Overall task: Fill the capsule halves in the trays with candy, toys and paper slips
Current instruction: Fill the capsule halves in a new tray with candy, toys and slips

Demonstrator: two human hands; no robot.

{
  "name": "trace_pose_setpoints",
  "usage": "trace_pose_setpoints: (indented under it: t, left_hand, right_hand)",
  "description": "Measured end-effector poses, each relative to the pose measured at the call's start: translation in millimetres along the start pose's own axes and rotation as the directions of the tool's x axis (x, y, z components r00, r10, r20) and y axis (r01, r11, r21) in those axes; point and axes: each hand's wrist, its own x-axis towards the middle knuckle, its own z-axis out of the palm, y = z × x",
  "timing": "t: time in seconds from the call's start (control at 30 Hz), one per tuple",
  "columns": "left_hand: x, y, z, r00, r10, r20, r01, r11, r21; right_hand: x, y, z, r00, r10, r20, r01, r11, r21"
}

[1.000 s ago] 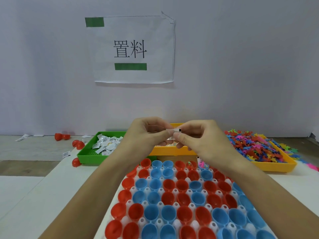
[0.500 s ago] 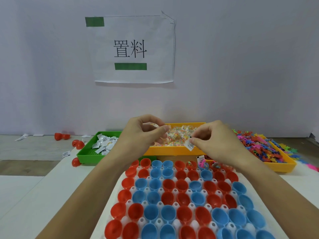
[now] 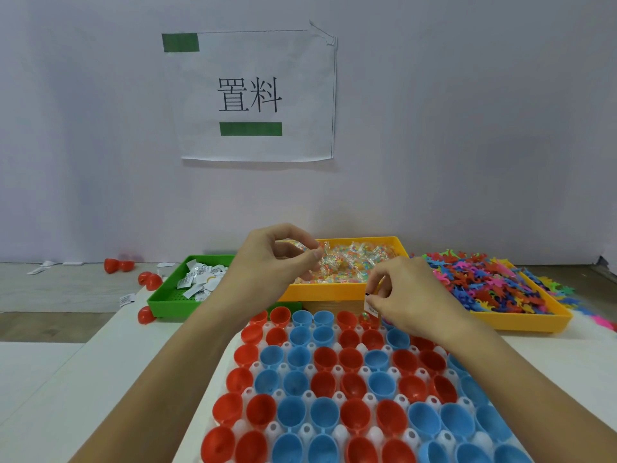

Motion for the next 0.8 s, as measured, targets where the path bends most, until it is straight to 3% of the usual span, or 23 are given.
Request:
trace_pose_setpoints:
  t: [0.8]
  left_hand:
    - [0.0, 0.9, -2.7, 1.0, -0.003, -0.004, 0.003, 1.0, 0.031]
  right_hand:
    - [-1.9, 1.2, 0.0, 0.99, -0.037, 0.137, 0.041, 0.999, -0.027]
